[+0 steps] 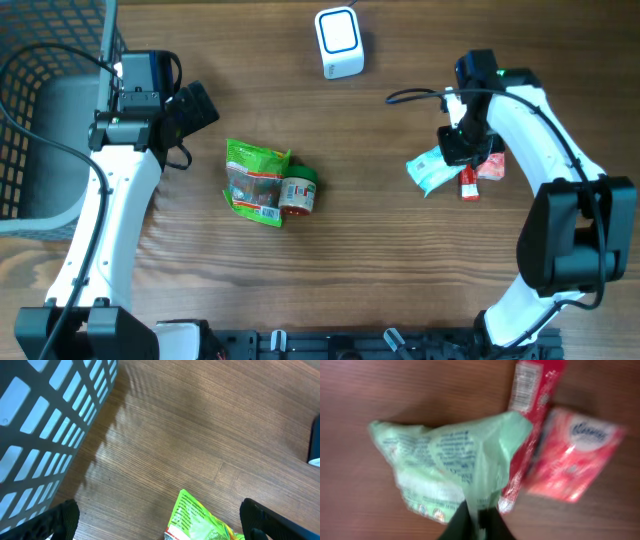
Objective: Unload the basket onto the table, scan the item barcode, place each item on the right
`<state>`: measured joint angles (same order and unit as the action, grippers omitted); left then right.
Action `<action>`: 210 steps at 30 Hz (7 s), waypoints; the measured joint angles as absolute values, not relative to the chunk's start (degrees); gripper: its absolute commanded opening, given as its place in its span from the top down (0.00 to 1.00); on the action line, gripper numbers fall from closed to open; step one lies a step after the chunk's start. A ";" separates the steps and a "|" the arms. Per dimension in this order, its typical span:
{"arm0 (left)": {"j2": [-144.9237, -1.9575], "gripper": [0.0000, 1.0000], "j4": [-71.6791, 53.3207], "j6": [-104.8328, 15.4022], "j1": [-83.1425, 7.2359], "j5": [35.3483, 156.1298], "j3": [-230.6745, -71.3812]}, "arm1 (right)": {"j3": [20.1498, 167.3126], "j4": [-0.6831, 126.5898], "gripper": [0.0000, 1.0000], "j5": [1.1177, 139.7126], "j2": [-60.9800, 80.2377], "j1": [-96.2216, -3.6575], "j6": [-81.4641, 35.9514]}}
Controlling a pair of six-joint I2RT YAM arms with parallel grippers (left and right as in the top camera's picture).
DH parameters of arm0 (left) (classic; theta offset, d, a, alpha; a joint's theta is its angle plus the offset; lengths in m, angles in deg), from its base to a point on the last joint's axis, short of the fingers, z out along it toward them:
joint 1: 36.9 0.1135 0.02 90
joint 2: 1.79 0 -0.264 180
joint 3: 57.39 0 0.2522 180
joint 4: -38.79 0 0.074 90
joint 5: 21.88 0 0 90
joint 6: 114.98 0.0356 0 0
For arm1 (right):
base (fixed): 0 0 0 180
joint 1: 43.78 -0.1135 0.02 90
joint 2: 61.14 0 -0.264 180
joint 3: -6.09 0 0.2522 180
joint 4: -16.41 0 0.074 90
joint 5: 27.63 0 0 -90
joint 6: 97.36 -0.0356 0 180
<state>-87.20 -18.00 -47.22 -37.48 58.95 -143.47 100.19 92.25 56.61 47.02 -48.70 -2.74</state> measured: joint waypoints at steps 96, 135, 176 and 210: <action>-87.20 0.00 -18.04 -47.22 -37.48 58.93 -143.47 | 107.95 72.67 0.29 59.72 59.41 -89.49 -54.91; -87.20 0.00 -18.02 -47.22 -37.48 58.93 -143.47 | 105.59 73.32 0.16 58.49 57.33 -86.45 -33.71; -87.20 0.00 -18.02 -47.22 -37.48 58.93 -143.47 | 103.49 80.91 0.01 73.81 53.88 -80.29 -54.06; -87.20 0.00 -18.02 -47.22 -37.48 58.93 -143.47 | 100.36 69.08 0.22 69.40 53.90 -78.12 -45.25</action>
<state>-87.20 -18.02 -47.22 -37.48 58.93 -143.47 100.36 69.08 69.40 53.90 -78.12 -45.25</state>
